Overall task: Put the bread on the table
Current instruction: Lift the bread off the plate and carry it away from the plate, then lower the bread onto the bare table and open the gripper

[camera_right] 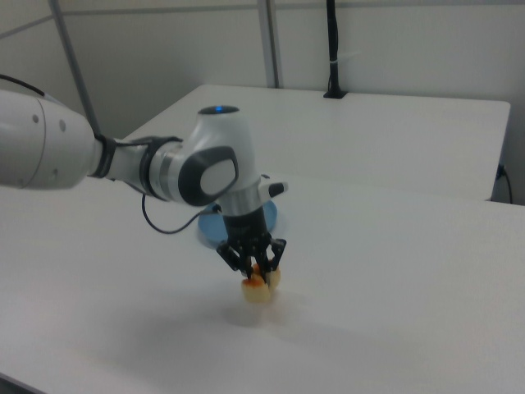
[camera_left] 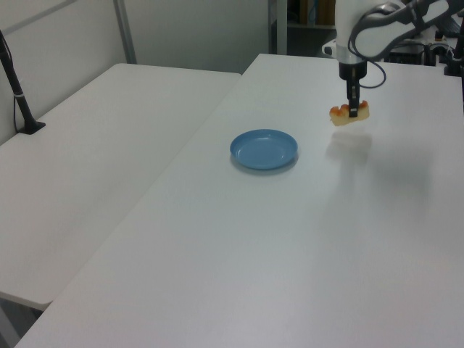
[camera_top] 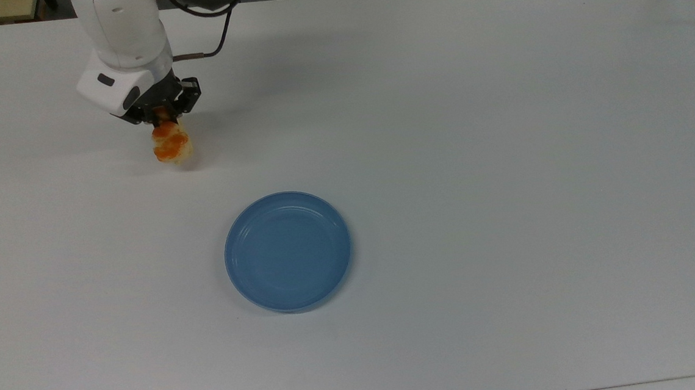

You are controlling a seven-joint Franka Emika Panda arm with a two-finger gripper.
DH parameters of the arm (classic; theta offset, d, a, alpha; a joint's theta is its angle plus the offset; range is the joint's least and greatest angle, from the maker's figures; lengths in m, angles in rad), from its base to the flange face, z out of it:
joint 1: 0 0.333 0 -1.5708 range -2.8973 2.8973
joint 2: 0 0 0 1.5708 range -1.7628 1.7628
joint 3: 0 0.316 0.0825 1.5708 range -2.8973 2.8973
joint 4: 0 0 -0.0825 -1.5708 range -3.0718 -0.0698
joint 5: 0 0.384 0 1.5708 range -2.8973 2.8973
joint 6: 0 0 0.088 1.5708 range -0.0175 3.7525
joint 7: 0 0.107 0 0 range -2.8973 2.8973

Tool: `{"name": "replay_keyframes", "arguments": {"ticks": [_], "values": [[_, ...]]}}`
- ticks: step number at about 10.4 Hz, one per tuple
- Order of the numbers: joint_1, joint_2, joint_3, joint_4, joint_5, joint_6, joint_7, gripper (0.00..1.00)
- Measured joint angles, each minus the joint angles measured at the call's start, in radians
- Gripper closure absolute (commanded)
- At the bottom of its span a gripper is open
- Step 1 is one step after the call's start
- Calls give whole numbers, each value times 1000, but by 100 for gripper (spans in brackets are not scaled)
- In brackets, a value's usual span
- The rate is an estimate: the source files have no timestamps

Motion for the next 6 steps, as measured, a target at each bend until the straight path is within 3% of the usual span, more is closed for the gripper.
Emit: {"name": "replay_keyframes", "arguments": {"ticks": [1,3,6], "values": [[-12,1,-1,-44,-2,71,-17,72],[-22,2,-1,-85,-4,124,-23,0],[-31,0,-3,-85,-4,124,-23,0]]}}
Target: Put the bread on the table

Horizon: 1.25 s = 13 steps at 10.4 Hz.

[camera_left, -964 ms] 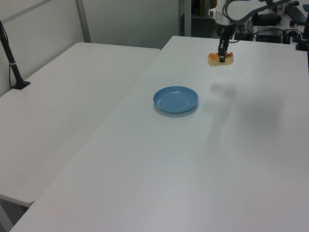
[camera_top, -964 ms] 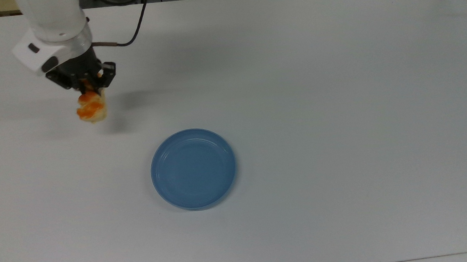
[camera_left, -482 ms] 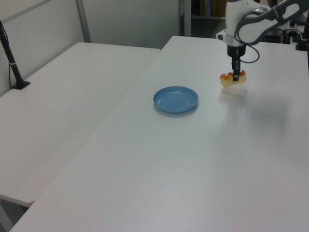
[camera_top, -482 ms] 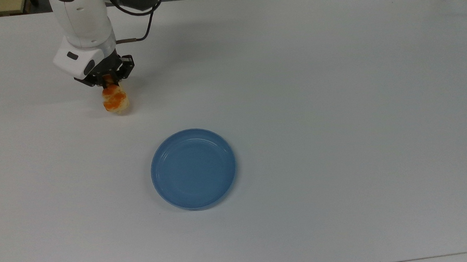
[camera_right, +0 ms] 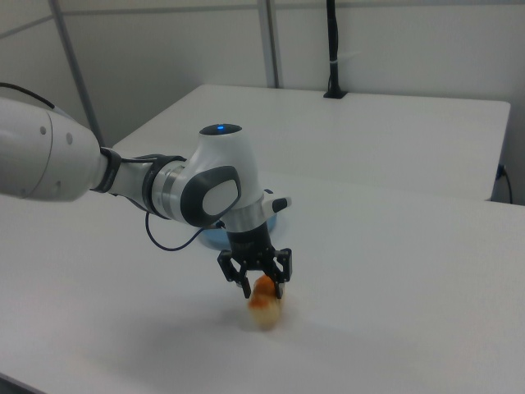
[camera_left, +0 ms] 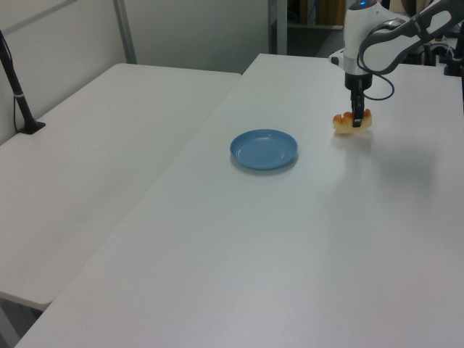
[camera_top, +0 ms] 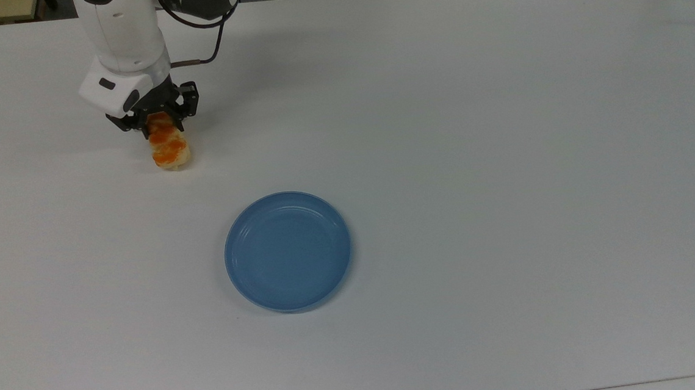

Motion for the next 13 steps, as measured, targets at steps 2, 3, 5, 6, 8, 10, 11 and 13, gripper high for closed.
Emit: {"name": "replay_keyframes", "arguments": {"ticks": [2,3,5,6,8,10,11,13], "values": [[-6,-2,0,0,0,-20,-1,0],[-7,-3,-1,0,0,-21,-2,0],[-7,-9,-1,9,0,-51,-2,0],[-7,-29,-2,35,12,-124,-2,0],[-7,-99,-12,158,159,-365,4,0],[-7,-169,-37,334,269,-628,57,0],[-2,-191,-37,402,286,-689,145,0],[49,-202,-35,459,291,-704,352,0]]}}
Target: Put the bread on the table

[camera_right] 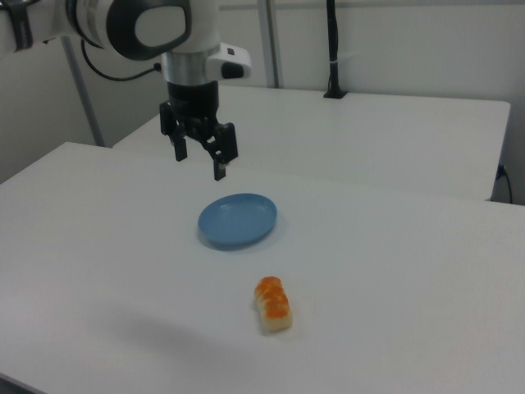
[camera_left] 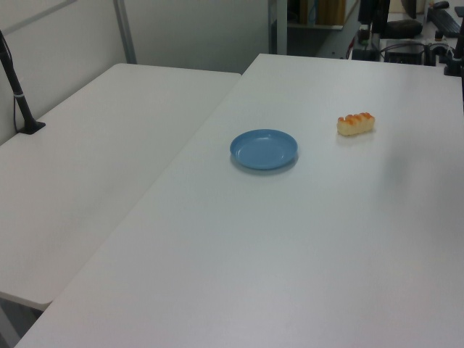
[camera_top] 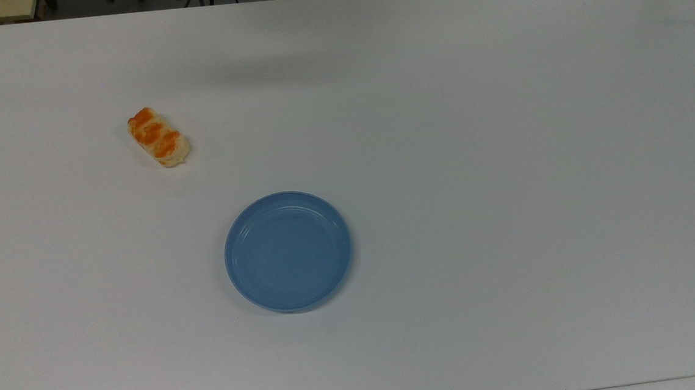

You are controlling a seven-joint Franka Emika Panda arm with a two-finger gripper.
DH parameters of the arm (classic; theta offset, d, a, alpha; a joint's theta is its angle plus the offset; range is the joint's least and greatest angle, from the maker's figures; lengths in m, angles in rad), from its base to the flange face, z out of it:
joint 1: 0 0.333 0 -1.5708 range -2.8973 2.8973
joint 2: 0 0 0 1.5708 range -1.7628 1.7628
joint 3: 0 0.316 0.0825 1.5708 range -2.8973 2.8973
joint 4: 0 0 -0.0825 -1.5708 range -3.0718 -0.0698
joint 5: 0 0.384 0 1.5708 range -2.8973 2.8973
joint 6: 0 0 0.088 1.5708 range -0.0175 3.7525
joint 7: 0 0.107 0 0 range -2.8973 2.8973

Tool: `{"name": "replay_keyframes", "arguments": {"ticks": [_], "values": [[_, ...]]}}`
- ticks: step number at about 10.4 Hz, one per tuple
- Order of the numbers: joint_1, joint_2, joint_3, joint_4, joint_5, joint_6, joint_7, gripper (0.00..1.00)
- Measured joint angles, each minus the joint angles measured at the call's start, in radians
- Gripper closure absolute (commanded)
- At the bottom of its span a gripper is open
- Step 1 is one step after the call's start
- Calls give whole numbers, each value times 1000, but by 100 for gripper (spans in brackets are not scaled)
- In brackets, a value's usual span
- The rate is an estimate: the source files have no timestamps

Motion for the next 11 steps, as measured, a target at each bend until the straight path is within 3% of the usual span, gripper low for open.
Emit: {"name": "replay_keyframes", "arguments": {"ticks": [4,11], "values": [[105,12,2,5,-9,59,90,0],[136,25,1,5,-88,189,90,0]]}}
